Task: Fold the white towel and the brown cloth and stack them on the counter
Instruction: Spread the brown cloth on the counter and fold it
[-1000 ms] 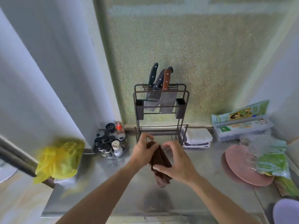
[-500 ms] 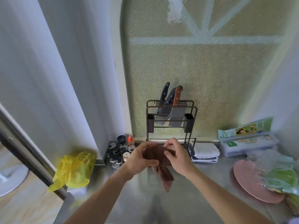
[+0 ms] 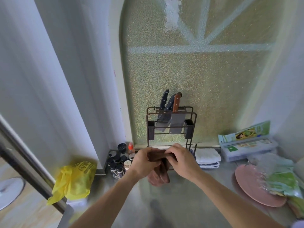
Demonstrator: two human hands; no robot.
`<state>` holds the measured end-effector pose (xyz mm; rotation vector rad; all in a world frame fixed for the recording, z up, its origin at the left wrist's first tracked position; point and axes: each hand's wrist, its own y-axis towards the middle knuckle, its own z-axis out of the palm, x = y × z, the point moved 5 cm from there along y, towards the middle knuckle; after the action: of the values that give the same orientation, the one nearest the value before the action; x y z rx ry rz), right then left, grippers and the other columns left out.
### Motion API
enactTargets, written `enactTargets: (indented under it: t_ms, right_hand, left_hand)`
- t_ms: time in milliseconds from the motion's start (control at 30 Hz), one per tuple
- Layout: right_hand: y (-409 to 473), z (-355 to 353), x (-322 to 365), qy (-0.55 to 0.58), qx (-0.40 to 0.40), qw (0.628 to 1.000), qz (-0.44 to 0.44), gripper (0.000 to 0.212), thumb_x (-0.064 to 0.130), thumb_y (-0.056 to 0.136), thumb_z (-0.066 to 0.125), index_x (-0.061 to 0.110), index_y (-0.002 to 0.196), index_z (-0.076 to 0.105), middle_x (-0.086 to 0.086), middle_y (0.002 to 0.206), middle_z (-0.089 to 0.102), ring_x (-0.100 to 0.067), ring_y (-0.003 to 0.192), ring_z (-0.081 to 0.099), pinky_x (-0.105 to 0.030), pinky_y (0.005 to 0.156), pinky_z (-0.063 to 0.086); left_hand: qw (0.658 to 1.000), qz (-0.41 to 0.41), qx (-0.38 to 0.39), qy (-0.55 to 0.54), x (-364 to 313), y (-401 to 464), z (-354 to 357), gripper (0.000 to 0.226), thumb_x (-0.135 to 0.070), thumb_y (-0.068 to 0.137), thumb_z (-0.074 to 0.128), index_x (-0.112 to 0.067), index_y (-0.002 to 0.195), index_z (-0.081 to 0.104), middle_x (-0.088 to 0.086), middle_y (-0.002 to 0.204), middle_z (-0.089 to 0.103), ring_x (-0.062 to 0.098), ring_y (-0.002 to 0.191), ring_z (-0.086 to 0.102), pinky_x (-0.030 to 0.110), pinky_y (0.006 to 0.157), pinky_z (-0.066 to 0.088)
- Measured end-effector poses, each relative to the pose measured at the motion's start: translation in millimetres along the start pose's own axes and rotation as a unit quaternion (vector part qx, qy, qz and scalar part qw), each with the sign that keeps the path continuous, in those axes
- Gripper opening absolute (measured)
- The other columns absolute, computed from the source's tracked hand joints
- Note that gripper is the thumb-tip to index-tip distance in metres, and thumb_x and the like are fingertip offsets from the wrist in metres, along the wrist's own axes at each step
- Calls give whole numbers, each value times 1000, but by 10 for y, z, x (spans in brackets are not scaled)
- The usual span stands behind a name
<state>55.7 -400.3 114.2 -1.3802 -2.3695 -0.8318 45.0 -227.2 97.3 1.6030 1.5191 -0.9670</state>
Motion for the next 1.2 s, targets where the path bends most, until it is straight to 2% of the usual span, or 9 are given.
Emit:
enactTargets:
  t_ms: [167,300,467,600,733,867,967,1067,1200]
  right_hand:
    - [-2,-225,-131,27,-32,998,39,7,18,90,66,21,94,70,12,88,69,-6,81,63,-23,74,50]
    - [-151,-331,-398,49,-12,996,71,8,21,87,72,27,91,76,17,84,74,1,81,67,-16,74,49]
    - [-394,-354,-757,82,17,989,125,6,26,82,79,30,86,79,17,79,76,4,79,68,-10,71,47]
    - [-478,-281,-1118,75,4,980,182,4,31,78,81,32,80,79,20,75,75,4,76,68,-17,70,50]
    - [-479,-69,-1381,33,31,978,204,4,27,83,77,30,84,79,16,79,76,1,78,68,-23,70,48]
    - [-378,-104,-1480,9,-23,977,211,6,23,85,76,22,89,79,10,86,78,-7,80,69,-25,72,52]
    - [-371,-212,-1472,20,-60,976,207,2,23,83,78,25,84,77,15,78,75,0,73,68,-16,70,52]
    - [-534,-145,-1528,34,-26,972,229,11,21,81,79,29,77,73,17,60,70,4,55,66,-10,57,44]
    - [-942,220,-1696,13,67,966,251,14,18,77,79,31,75,75,42,61,61,12,64,62,-5,59,41]
  left_hand:
    - [981,98,-42,165,-24,-49,-96,41,1,75,64,-22,110,64,-4,93,73,14,83,68,31,76,58]
    - [960,106,-9,258,158,-130,-171,17,-9,79,72,-21,90,75,-10,86,72,8,77,65,24,74,54]
    - [954,73,34,287,395,-204,-199,9,-25,83,71,-27,91,74,-16,84,70,4,75,62,26,70,53]
    - [959,38,20,279,541,-136,-177,8,-35,84,68,-30,87,72,-15,82,70,7,78,62,34,70,56]
    - [970,10,1,243,581,-13,-26,8,-23,87,68,-22,89,76,-14,76,63,14,79,62,31,71,52]
    - [979,-3,-42,202,546,188,1,17,-13,87,68,-21,98,78,-4,93,75,13,83,64,27,78,51]
    - [983,5,-82,165,543,249,-87,18,-13,82,75,-26,94,78,-8,91,75,3,82,69,7,75,49]
    - [989,6,-81,125,619,148,-72,15,-7,77,80,-17,87,76,-10,78,75,-1,75,70,3,69,48]
    - [992,-11,-23,127,1061,-93,173,14,-6,77,80,-18,84,77,-22,73,73,-10,77,67,1,69,46]
